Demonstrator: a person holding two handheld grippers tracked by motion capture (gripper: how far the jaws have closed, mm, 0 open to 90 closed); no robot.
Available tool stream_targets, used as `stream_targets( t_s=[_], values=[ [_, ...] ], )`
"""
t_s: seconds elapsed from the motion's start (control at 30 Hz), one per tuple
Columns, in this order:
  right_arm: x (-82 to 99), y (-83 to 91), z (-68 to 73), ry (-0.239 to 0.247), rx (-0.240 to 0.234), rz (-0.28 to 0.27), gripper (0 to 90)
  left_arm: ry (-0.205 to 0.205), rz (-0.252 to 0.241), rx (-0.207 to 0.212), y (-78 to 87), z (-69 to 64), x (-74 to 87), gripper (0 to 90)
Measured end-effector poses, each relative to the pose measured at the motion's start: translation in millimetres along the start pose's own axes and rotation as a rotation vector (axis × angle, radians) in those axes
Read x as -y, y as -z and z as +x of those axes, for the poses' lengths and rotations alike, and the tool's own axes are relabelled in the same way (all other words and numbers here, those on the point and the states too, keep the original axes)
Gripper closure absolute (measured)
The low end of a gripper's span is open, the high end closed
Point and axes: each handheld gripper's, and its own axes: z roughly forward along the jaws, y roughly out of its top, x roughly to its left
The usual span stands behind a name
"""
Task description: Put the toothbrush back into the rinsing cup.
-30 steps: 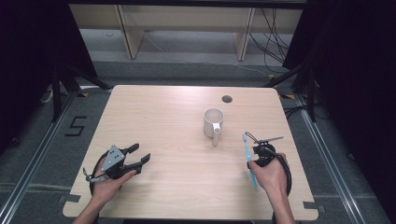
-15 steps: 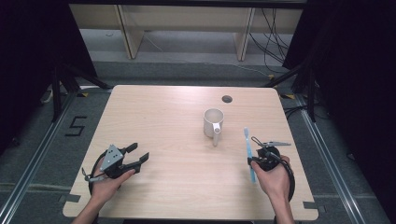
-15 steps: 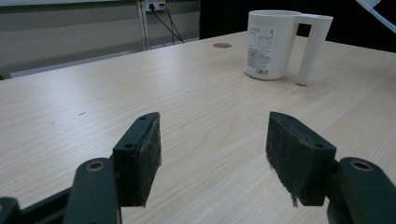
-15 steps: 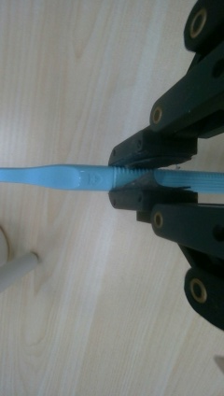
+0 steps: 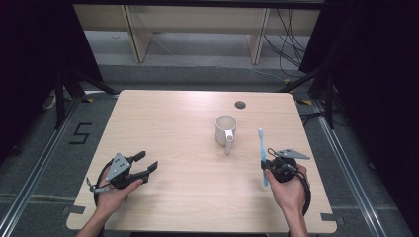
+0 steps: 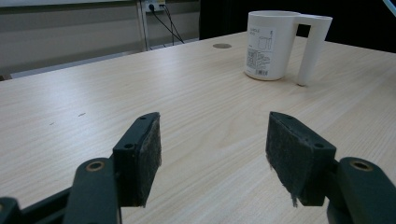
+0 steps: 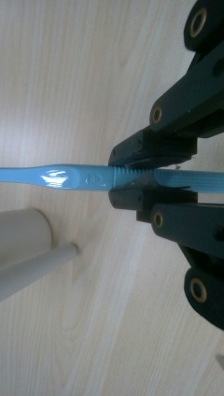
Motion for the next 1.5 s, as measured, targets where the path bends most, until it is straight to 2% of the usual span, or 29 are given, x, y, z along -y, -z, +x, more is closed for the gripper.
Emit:
stream_targets(
  t_s=[0.03, 0.1, 0.13, 0.2, 0.23, 0.27, 0.3, 0.33, 0.47, 0.5, 0.57, 0.6, 0.67, 0.7, 0.73, 0.77, 0.83, 0.87, 0.93, 1.07, 1.2, 1.23, 1.3, 1.33, 1.37, 1.4, 1.43, 1.47, 1.5],
  values=[
    [0.3, -1.1, -0.4, 0.01, -0.002, -0.024, 79.2, -0.003, 0.018, -0.008, 1.5, -0.7, -0.6, 35.4],
    [0.3, -0.6, 0.4, 0.009, -0.001, -0.036, 79.2, -0.003, 0.018, -0.008, 1.4, -0.7, -0.6, 35.4],
    [0.8, -0.2, 4.3, -0.028, 0.001, -0.056, 79.2, -0.003, 0.019, -0.009, 1.5, -0.6, -0.5, 35.4],
    [0.6, 0.2, 3.9, -0.018, -0.006, -0.073, 79.2, -0.008, 0.013, -0.006, 1.0, 0.1, -0.6, 35.4],
    [0.1, 0.2, 1.2, 0.016, 0.003, -0.085, 79.2, 0.01, 0.002, -0.001, 0.1, -0.6, 0.2, 35.4],
    [0.1, -0.1, 2.9, 0.007, -0.003, -0.109, 79.3, 0.002, 0.0, 0.0, 0.0, -0.1, 0.0, 35.4],
    [-0.4, 0.1, 1.9, 0.026, -0.01, -0.116, 79.3, 0.004, 0.0, -0.001, 0.0, -0.4, 0.1, 35.4],
    [-0.4, 1.4, 2.7, 0.018, -0.015, -0.124, 79.3, -0.007, 0.007, -0.004, 0.6, 0.1, -0.4, 35.4],
    [-0.6, 2.3, 3.1, 0.032, -0.005, -0.168, 79.3, -0.002, 0.019, -0.009, 1.5, -0.3, -0.4, 35.4],
    [-0.6, 1.9, 3.8, 0.04, 0.002, -0.187, 79.3, 0.01, 0.001, -0.002, 0.3, -0.6, 0.2, 35.4],
    [-0.6, 2.5, 3.9, 0.039, -0.008, -0.205, 79.3, 0.002, -0.002, -0.001, 0.2, -0.1, -0.2, 35.4],
    [0.0, 2.5, 6.1, 0.015, -0.004, -0.226, 79.3, 0.004, -0.002, -0.002, 0.3, -0.3, -0.2, 35.4],
    [0.0, 2.4, 5.1, 0.032, -0.005, -0.235, 79.2, 0.013, 0.004, -0.007, 0.7, -0.9, -0.2, 35.4],
    [0.0, 2.1, 4.3, 0.054, 0.006, -0.254, 79.2, -0.001, -0.003, -0.002, 0.1, 0.2, -0.2, 35.4],
    [0.4, 3.0, 6.8, 0.024, -0.007, -0.251, 79.2, 0.0, -0.003, -0.002, 0.0, 0.2, 0.0, 35.5],
    [0.5, 0.9, 5.7, 0.035, -0.02, -0.274, 79.3, 0.0, -0.003, -0.002, 0.0, 0.2, 0.0, 35.4],
    [0.9, 1.6, 7.6, 0.021, -0.016, -0.273, 79.3, 0.003, -0.002, -0.003, 0.0, -0.1, 0.2, 35.5],
    [0.8, 1.2, 5.8, 0.056, -0.002, -0.287, 79.2, 0.002, -0.004, -0.002, -0.1, -0.1, 0.0, 35.5],
    [0.9, 0.3, 5.7, 0.064, -0.003, -0.318, 79.3, 0.003, -0.007, -0.003, -0.3, -0.5, -0.6, 35.4],
    [2.0, -0.4, 7.5, 0.037, -0.018, -0.335, 79.3, 0.007, -0.007, -0.005, -0.4, -1.0, -0.3, 35.5],
    [2.1, -0.4, 5.1, 0.061, -0.012, -0.343, 79.3, 0.002, 0.013, -0.014, 0.8, -1.6, -1.2, 35.5],
    [2.7, -0.6, 5.4, 0.038, -0.034, -0.35, 79.3, -0.007, 0.006, -0.013, -0.2, -0.8, -2.5, 35.5],
    [3.0, -0.2, 4.6, 0.053, -0.013, -0.349, 79.3, 0.009, -0.008, -0.009, -1.5, -1.4, -2.1, 35.5],
    [3.1, -0.5, 3.8, 0.057, -0.012, -0.356, 79.3, 0.007, 0.015, -0.022, 0.1, -1.9, -2.8, 35.5],
    [2.9, -0.7, 3.1, 0.059, -0.008, -0.361, 79.3, 0.004, 0.014, -0.021, -0.4, -1.7, -2.6, 35.5],
    [2.5, 0.4, 3.2, 0.04, -0.03, -0.371, 79.3, 0.004, 0.018, -0.022, -0.7, -1.8, -1.4, 35.5],
    [1.9, -0.2, 2.3, 0.051, -0.033, -0.383, 79.3, -0.003, -0.002, -0.011, -2.8, -0.8, -0.5, 35.5],
    [1.6, 0.3, 2.8, 0.048, -0.029, -0.384, 79.3, 0.007, 0.022, -0.023, -1.1, -1.9, -0.5, 35.5],
    [1.3, 0.6, 3.8, 0.04, -0.034, -0.388, 79.3, 0.004, 0.02, -0.021, -1.3, -1.8, -0.4, 35.5]
  ],
)
